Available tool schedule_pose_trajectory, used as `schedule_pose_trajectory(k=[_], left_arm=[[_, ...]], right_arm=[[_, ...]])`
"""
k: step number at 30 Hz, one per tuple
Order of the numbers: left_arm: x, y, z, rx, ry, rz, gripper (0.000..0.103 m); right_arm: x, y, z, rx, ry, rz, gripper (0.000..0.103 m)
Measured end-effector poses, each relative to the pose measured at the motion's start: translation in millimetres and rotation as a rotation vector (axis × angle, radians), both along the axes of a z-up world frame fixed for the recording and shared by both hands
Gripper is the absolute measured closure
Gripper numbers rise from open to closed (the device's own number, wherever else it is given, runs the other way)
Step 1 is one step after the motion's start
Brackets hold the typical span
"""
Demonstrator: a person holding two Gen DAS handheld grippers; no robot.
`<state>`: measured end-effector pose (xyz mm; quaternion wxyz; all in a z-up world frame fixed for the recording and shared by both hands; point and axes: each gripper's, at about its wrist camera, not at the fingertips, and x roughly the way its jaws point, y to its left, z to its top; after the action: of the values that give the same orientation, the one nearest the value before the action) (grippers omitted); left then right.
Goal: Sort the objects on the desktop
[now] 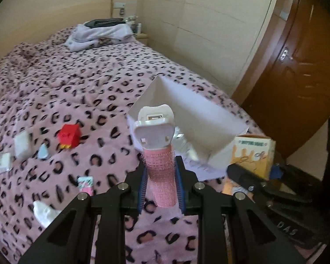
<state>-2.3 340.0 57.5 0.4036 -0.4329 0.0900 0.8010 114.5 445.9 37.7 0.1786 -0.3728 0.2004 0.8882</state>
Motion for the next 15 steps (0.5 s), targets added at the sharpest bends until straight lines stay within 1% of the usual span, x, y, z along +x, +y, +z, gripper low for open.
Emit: schedule_pose_trajectory(k=[5,8,11,15], left_arm=[[-22.7,24.6,12.3,0.046,-0.034,-0.066,0.079],[-36.8,43.9,14.9,0.076,-0.080,-0.104,0.079],[-49.8,64.7,7.9,0.075,-0.112,-0.122,0.079],[-62.1,82.2,-8.6,0.070,-0.161,-0.128,0.079]], right_arm=[[-16.8,10.7,9.2,0.026,0.020,-0.017,0.053],[-29.8,21.2,16.4,0.049,0.032,-0.025,0.053],[-42.3,30.8,18.2,0.065,0.029,-0.030,0.053],[-54.8,39.8,7.6,0.066,0.001,-0.031,0.053]])
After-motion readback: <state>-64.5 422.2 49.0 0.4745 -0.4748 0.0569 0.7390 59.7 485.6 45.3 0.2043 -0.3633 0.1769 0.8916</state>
